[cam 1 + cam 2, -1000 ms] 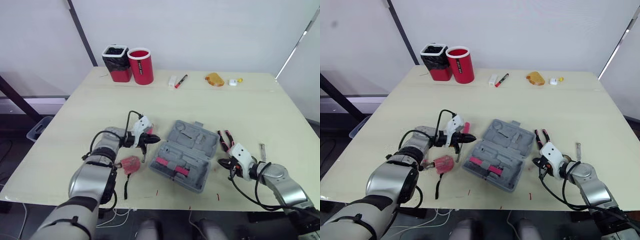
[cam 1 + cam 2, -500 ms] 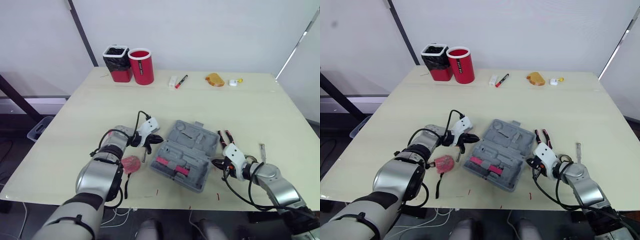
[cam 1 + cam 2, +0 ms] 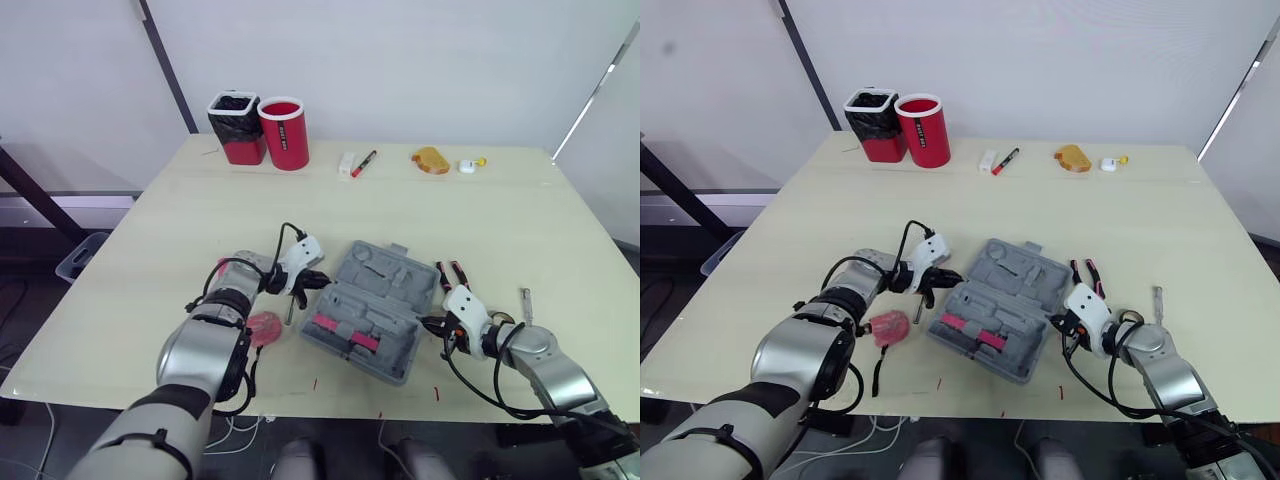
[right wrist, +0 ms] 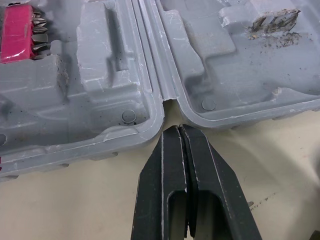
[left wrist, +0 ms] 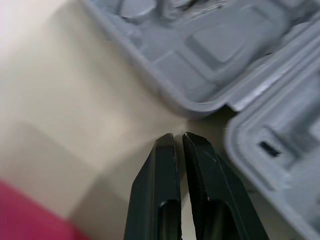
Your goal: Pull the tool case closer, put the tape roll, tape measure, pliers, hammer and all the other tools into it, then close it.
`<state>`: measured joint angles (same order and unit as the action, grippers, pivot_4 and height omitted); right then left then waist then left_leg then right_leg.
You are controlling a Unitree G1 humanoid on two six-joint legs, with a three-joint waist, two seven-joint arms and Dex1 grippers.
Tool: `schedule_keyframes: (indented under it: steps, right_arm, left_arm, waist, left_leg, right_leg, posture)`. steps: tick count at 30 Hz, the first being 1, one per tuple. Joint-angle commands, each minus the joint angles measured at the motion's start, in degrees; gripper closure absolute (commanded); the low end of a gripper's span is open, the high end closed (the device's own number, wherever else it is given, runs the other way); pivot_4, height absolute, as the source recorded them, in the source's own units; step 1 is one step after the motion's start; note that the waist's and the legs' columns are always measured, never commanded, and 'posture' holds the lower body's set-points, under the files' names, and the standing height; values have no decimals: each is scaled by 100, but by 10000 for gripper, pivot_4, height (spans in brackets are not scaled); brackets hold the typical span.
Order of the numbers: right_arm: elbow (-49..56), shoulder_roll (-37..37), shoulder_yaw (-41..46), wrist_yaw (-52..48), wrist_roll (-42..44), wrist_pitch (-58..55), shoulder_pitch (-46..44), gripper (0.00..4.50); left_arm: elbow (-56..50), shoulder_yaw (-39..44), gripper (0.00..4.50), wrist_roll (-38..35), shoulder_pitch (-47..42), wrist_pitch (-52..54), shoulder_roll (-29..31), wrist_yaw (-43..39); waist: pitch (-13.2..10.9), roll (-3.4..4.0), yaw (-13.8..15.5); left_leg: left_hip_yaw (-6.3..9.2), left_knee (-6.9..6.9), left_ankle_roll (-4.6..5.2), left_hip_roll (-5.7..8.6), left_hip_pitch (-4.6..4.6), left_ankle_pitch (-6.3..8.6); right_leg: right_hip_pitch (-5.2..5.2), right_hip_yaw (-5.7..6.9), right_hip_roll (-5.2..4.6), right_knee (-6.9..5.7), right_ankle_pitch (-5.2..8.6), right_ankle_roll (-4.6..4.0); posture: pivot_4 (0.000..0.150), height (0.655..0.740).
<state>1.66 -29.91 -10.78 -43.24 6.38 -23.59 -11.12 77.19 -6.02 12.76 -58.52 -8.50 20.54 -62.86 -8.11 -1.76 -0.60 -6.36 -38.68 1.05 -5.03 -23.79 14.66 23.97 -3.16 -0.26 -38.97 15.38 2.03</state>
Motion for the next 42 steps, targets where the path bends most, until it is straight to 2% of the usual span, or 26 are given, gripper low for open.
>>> schedule_keyframes:
  steps: [1, 24, 42]
  right_arm:
    - [111, 23, 33, 19, -8, 36, -92, 45000]
    - [-5, 77, 32, -310, 52, 312, -27, 45000]
    - [105, -476, 263, -996, 374, 560, 312, 45000]
  left_arm:
    - [43, -5, 41459, 18, 3, 146, -37, -254]
    - [-39, 18, 41459, -11, 181, 187, 39, -1291]
    - [-704, -553, 41459, 75, 617, 238, 81, -2471]
  waist:
    - [0, 0, -2]
    - [0, 0, -17]
    - [3, 5, -13]
  left_leg:
    - [0, 0, 0, 0, 0, 0]
    - [3, 0, -1, 0, 0, 0]
    - [6, -2, 1, 0, 2, 1]
  right_leg:
    - [0, 0, 0, 0, 0, 0]
    - [0, 1, 1, -1, 0, 0]
    - [-4, 1, 1, -1, 0, 0]
  posture:
    - [1500, 7400]
    - [1500, 7400]
    - [1500, 7400]
